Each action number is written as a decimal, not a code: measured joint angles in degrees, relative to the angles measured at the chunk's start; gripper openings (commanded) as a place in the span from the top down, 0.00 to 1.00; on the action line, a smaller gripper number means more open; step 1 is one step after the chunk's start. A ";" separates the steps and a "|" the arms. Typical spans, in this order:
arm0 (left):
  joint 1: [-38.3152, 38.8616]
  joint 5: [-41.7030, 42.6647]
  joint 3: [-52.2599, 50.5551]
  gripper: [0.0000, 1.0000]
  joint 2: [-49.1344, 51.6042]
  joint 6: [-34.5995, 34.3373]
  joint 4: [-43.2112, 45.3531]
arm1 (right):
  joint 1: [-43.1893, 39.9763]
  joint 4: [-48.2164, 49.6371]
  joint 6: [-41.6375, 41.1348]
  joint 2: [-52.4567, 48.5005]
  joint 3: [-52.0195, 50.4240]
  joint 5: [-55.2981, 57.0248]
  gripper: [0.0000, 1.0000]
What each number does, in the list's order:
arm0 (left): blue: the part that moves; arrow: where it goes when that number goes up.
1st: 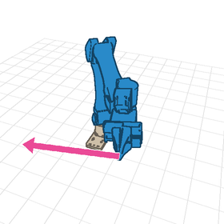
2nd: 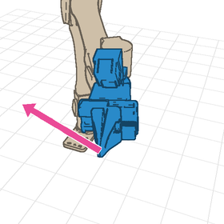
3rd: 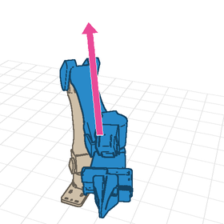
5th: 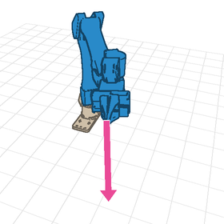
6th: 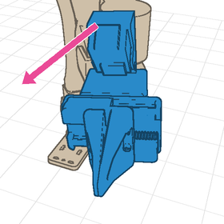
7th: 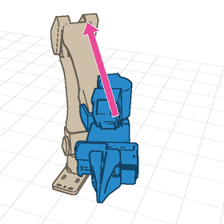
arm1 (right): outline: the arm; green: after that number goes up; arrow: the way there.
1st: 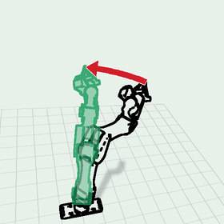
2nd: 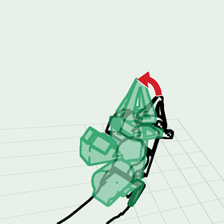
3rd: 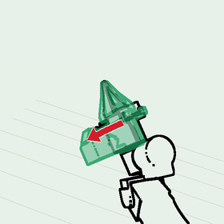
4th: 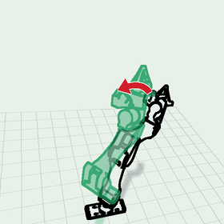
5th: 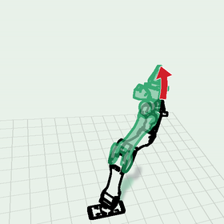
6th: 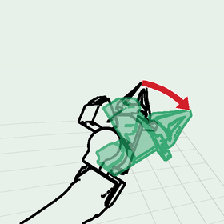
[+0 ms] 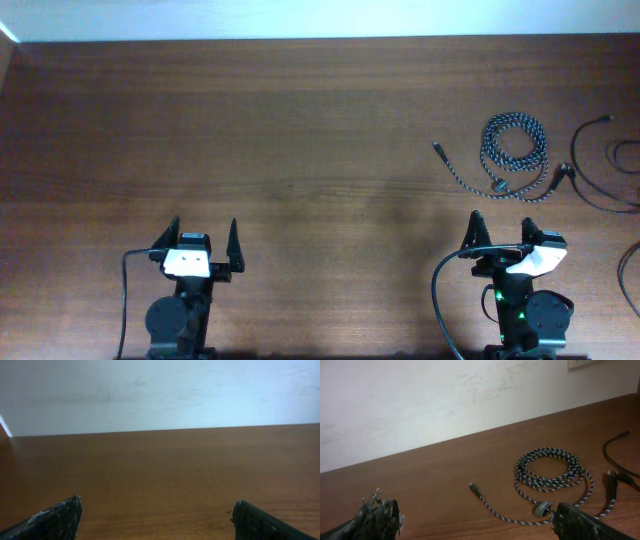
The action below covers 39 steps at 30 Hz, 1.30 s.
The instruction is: Untangle cables
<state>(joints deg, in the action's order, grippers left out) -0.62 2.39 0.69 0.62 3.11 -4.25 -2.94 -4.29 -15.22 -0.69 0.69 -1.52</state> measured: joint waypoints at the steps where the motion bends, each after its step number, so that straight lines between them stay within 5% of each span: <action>1: 0.00 0.22 0.00 0.01 0.00 0.48 0.02 | 0.00 0.02 0.00 0.00 0.00 0.02 0.01; 39: 0.00 0.26 0.00 0.01 0.00 1.84 0.02 | 0.00 0.02 -0.02 0.00 0.00 0.02 0.01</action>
<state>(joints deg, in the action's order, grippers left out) -0.62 2.66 0.69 0.62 4.95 -4.23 -2.94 -4.27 -15.25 -0.69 0.69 -1.50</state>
